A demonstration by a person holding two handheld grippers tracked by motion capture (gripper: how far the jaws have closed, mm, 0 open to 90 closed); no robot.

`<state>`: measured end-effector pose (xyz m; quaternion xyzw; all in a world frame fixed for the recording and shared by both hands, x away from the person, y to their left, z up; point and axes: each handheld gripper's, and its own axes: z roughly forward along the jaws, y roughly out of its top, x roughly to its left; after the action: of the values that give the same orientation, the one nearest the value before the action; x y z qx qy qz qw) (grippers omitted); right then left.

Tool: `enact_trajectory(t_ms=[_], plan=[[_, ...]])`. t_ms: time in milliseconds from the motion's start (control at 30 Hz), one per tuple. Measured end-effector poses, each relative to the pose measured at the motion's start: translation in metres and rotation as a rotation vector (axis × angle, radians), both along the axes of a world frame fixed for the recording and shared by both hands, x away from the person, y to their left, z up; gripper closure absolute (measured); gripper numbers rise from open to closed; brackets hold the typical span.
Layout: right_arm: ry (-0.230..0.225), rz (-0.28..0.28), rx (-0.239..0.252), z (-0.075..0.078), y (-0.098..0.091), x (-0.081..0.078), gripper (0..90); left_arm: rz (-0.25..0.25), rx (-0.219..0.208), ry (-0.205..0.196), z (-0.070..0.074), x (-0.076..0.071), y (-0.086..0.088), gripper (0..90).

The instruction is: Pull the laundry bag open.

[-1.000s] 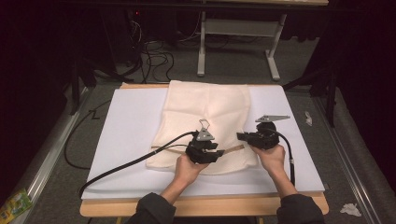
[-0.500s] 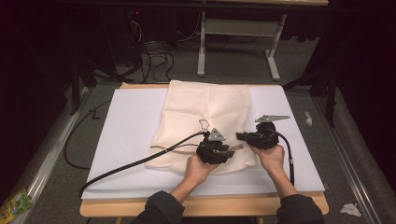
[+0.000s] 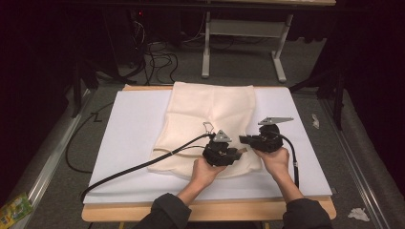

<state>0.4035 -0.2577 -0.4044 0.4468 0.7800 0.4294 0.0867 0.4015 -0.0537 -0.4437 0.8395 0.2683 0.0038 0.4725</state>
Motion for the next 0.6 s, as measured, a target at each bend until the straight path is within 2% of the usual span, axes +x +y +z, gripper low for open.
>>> enact_trajectory(t_ms=[67, 133, 400, 533, 600], plan=[[0.001, 0.003, -0.002, 0.000, 0.001, 0.000, 88.0, -0.020, -0.016, 0.006, -0.002, 0.000, -0.001, 69.1], [0.002, 0.006, -0.007, 0.000, 0.002, 0.000, 88.0, -0.022, -0.008, -0.001, -0.005, 0.001, -0.001, 69.0], [0.002, 0.010, -0.010, -0.001, 0.004, 0.000, 88.0, -0.002, -0.037, -0.004, -0.004, 0.003, -0.003, 74.7], [0.012, 0.013, -0.016, -0.002, 0.006, 0.000, 88.0, -0.031, -0.004, -0.023, -0.005, 0.000, -0.011, 77.9], [0.010, 0.018, -0.031, -0.003, 0.007, 0.000, 88.0, -0.031, -0.007, -0.025, -0.006, -0.001, -0.012, 81.1]])
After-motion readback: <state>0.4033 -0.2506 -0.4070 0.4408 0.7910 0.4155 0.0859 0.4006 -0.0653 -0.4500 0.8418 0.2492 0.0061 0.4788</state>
